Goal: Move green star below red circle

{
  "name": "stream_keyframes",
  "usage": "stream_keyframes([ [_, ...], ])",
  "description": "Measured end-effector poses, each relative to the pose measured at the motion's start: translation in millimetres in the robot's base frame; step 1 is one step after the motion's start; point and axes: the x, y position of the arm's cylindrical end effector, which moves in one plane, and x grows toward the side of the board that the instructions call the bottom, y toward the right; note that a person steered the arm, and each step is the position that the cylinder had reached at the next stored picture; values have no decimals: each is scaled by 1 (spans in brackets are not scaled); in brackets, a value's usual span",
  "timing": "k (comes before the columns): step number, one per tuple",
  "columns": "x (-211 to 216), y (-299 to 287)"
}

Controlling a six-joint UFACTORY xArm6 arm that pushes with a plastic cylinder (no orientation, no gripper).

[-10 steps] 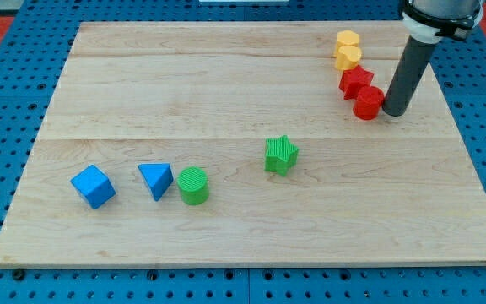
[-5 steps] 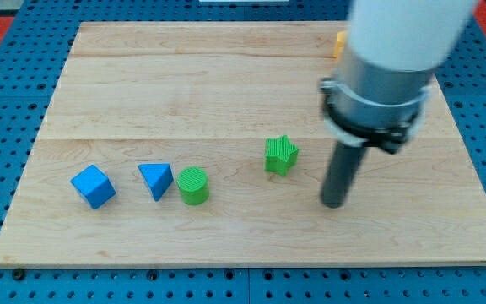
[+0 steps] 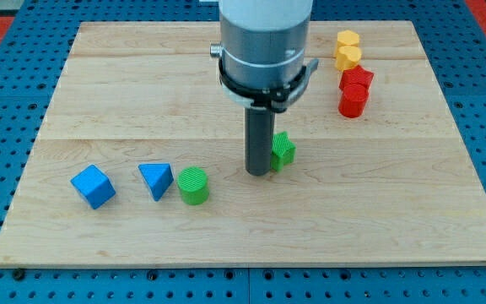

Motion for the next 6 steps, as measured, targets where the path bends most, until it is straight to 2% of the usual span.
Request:
stream_keyframes([
  [2,-33,64],
  [4,-29,106],
  [5,-14,23],
  [6,-55,12],
])
